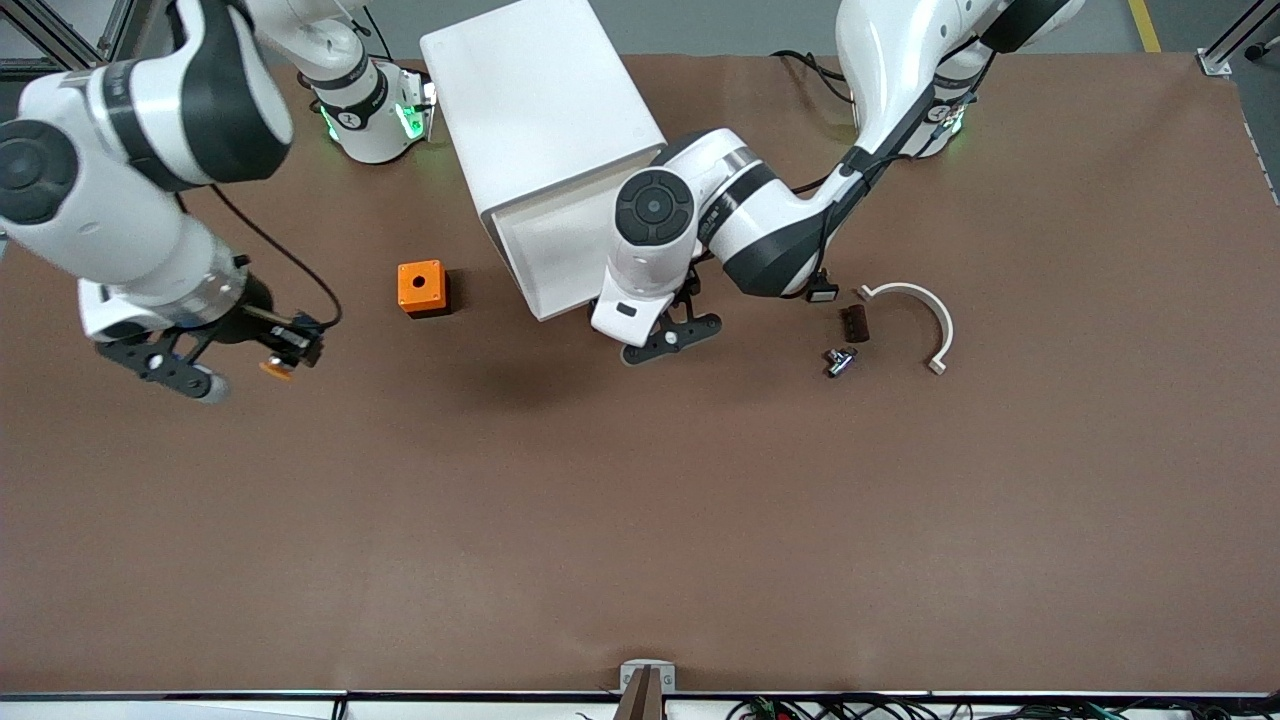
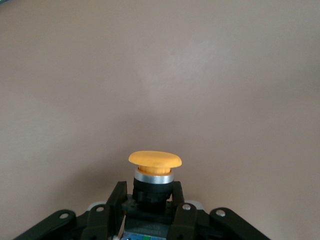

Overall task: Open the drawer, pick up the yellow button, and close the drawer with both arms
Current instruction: 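Carry the button with the right gripper while the left gripper pushes the drawer shut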

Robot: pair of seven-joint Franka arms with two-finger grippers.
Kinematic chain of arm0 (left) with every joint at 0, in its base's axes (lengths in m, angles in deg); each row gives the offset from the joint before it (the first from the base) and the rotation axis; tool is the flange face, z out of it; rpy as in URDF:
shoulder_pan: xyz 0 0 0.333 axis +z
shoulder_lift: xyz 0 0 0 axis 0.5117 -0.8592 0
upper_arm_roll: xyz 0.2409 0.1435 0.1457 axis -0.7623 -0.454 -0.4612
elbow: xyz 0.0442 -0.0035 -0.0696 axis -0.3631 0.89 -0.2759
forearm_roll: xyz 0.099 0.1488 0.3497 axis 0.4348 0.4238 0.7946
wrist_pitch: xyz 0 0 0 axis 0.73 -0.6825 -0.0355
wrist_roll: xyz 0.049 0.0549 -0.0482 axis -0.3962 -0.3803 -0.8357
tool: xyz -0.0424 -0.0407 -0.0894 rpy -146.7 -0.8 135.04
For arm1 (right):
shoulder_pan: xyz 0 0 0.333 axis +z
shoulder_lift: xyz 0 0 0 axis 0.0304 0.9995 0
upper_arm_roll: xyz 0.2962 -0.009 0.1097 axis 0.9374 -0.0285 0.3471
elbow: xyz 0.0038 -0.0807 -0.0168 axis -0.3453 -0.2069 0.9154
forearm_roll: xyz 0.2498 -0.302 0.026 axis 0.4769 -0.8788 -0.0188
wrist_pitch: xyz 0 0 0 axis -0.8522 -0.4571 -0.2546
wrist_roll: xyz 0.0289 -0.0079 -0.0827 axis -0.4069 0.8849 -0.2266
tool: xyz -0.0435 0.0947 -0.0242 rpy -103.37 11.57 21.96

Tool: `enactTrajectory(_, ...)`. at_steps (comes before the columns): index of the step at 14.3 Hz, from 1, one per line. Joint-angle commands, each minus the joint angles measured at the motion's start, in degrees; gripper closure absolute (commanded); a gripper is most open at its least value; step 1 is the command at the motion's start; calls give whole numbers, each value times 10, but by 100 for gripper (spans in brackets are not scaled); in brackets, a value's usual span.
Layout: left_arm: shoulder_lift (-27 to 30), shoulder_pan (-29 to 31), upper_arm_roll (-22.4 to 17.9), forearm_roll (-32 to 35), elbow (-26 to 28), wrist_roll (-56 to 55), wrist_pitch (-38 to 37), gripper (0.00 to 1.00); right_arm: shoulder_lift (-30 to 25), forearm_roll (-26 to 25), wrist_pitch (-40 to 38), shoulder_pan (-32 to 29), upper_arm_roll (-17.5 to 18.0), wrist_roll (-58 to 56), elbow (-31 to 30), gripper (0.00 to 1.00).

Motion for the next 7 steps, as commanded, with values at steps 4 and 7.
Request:
enactTrajectory(4, 8, -25, 1, -2, 13, -6, 5, 0, 55, 9, 58, -90, 11, -214, -3, 100)
enactTrajectory(7, 9, -32, 1, -38, 21, -6, 4, 0, 88, 9, 100, -116, 11, -274, -8, 100)
